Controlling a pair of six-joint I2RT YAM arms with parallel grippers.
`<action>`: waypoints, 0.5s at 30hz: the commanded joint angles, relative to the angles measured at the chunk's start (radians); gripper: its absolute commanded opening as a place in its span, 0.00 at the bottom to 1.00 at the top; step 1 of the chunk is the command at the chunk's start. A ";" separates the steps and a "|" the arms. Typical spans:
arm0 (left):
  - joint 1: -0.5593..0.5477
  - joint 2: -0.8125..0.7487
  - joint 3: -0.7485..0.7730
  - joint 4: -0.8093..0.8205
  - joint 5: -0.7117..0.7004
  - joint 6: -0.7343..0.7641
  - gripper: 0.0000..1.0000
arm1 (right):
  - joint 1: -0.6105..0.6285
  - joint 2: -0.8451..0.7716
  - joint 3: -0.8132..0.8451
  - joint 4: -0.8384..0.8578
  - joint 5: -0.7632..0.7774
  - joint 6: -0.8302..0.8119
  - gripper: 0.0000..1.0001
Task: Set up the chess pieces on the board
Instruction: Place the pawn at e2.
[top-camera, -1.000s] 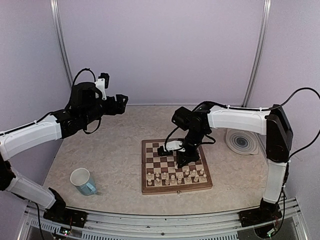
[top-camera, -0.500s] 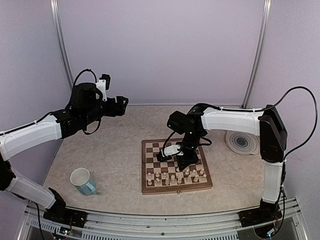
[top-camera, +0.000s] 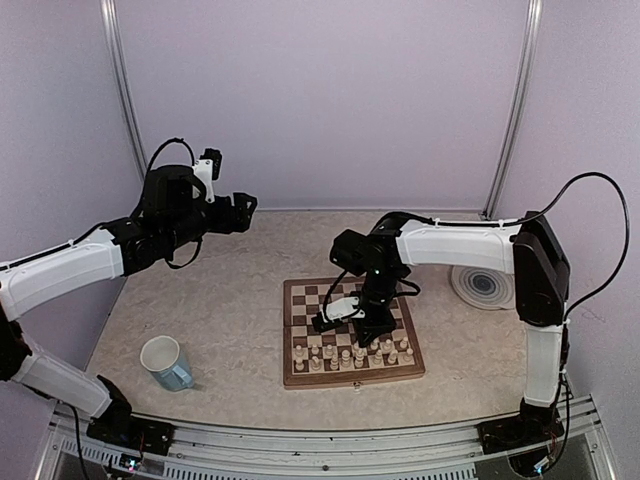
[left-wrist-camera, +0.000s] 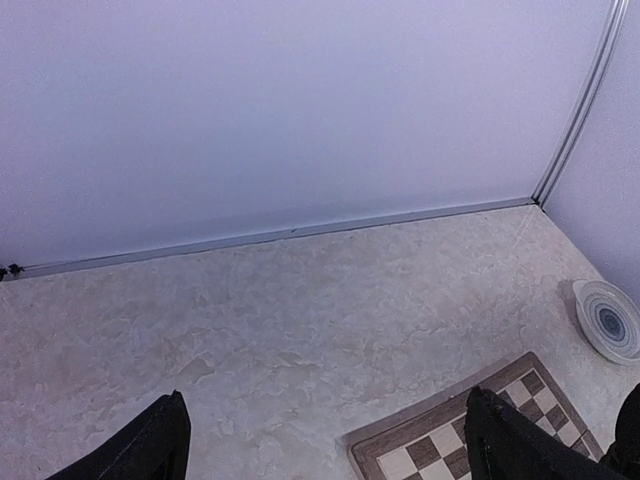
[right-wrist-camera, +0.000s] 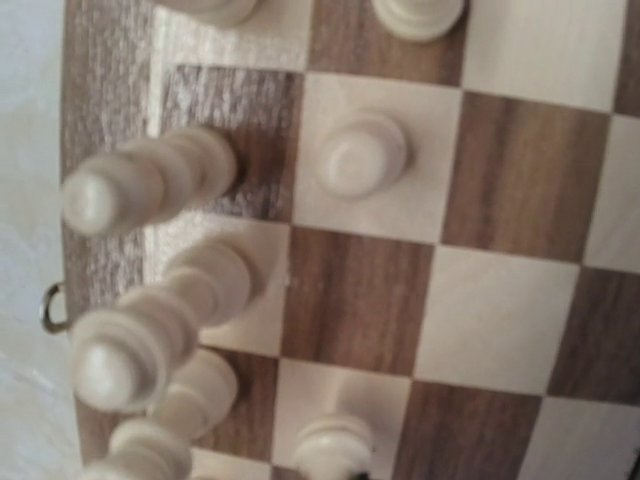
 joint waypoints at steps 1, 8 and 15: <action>0.006 0.016 0.037 -0.036 0.015 0.011 0.94 | 0.017 0.032 0.007 -0.025 -0.004 -0.007 0.10; 0.006 0.022 0.043 -0.043 0.019 0.012 0.94 | 0.018 0.046 0.008 -0.029 0.002 -0.006 0.11; 0.006 0.032 0.048 -0.052 0.026 0.014 0.94 | 0.018 0.045 0.008 -0.024 0.011 -0.007 0.20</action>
